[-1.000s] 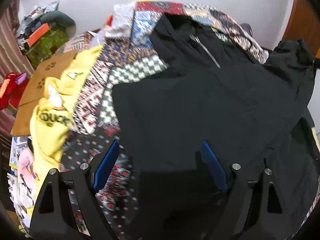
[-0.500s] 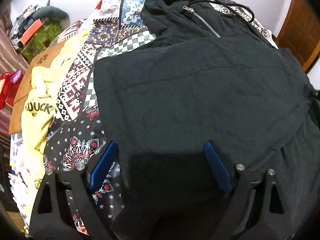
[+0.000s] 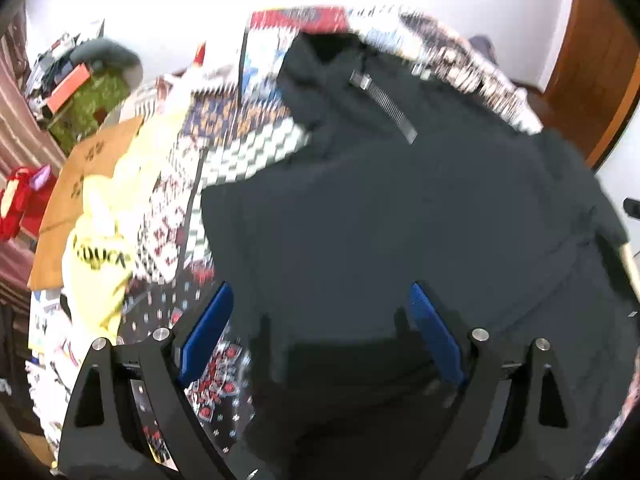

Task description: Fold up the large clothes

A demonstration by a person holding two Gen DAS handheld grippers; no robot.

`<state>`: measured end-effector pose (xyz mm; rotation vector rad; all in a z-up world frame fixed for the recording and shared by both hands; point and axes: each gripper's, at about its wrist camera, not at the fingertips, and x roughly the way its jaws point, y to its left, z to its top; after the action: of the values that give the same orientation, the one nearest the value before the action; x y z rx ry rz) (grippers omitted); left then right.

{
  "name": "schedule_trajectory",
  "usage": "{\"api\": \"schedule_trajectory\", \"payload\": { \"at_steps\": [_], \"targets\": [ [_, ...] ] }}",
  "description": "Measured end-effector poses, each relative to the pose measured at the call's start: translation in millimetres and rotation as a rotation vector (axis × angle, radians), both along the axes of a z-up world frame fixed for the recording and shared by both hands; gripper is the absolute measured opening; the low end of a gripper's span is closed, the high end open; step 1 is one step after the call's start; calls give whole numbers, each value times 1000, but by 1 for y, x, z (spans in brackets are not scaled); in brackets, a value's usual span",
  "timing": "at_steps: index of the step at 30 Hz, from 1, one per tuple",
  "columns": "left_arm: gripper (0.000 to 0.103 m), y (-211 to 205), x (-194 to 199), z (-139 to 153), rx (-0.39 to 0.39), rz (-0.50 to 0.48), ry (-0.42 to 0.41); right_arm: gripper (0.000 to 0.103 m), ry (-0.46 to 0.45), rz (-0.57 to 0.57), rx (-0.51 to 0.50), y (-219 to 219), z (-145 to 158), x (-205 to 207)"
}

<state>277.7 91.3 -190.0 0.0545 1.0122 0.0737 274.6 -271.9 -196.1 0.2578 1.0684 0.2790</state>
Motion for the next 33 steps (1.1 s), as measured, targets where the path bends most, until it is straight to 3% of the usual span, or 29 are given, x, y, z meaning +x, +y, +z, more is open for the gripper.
{"api": "schedule_trajectory", "payload": {
  "at_steps": [6, 10, 22, 27, 33],
  "targets": [
    [90, -29, 16, 41, -43, -57, -105, 62, -66, -147, 27, -50, 14, -5],
    [90, -50, 27, 49, -57, -95, -137, 62, -29, -239, 19, -81, -1, -4],
    [90, -84, 53, -4, -110, -134, -26, 62, 227, -476, 216, -150, -98, 5],
    [90, -76, 56, -15, -126, -101, 0, 67, 208, -533, 250, -155, -103, 17],
    [90, -64, 54, -20, -150, -61, 8, 64, 141, -574, 120, -149, -102, 35]
  ]
}}
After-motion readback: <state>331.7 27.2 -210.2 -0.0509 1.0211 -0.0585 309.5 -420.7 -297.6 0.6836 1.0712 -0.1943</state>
